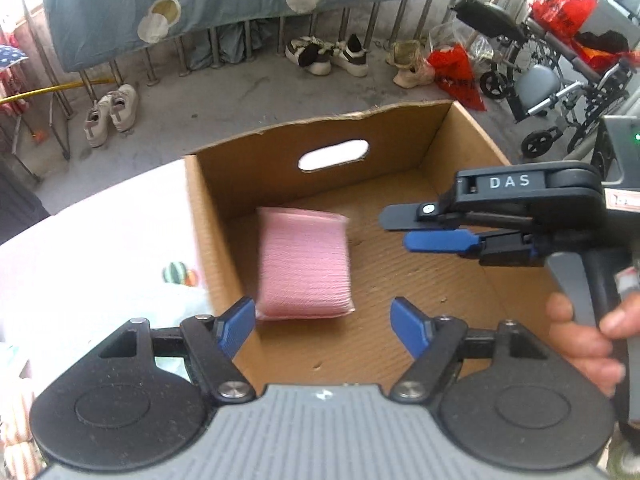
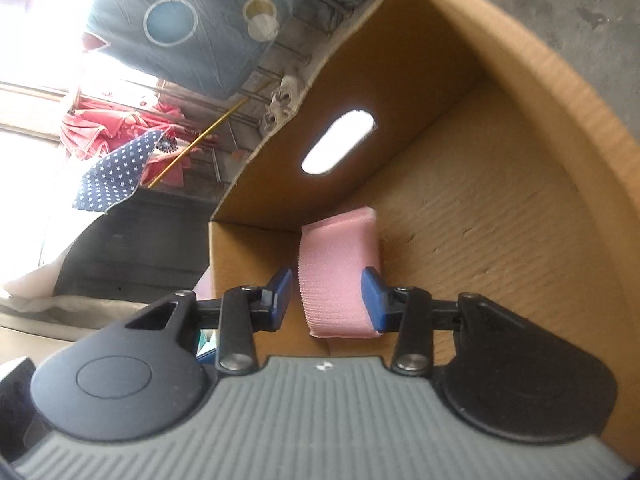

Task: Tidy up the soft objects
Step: 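Carry the pink sponge with the right tool into the cardboard box and release, then move the right tool back to the cotton swab bag and grasp it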

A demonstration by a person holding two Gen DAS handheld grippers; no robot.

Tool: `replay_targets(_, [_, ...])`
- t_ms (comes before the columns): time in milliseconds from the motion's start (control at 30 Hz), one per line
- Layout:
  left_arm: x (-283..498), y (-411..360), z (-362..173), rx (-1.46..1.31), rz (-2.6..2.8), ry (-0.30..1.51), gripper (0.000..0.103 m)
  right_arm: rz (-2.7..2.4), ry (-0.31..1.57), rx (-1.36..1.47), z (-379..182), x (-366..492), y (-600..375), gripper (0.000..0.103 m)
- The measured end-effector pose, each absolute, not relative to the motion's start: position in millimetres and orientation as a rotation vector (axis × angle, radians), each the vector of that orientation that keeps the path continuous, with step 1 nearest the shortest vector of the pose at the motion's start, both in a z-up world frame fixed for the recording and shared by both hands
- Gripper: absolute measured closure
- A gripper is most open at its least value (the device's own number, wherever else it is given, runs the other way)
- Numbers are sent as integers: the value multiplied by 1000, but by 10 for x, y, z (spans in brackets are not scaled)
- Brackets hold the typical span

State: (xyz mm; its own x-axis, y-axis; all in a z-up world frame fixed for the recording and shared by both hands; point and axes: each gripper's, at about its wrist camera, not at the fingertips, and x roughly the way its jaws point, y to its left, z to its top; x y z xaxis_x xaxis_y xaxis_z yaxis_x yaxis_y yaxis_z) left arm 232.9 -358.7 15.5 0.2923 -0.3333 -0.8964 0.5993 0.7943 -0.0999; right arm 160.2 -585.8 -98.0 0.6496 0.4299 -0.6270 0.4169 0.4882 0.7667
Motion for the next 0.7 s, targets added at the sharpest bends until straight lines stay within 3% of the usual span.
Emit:
replay_targets(233, [2236,-3048,350,245,-584,1088,26,-23,918,1046,-774,1692,-5767,65])
replay_targets(433, [2241,-2463,303,232,-509,1092,24,-99,1006,1015,-1057,1965,-5658,65])
replay_targets(500, [2245,-2256,253,231,-478,1101,24,-121,1039,985,-1171,2086,-5591,66])
replay_targets(600, [2207,-1942,179,232,-442,1107,24,-122,1077,930,-1306,2273,-5458,76])
replay_targets(700, [2113,-1644,141,227,-424,1107,24,-98,1068,878,-1324,2428,-5347,77])
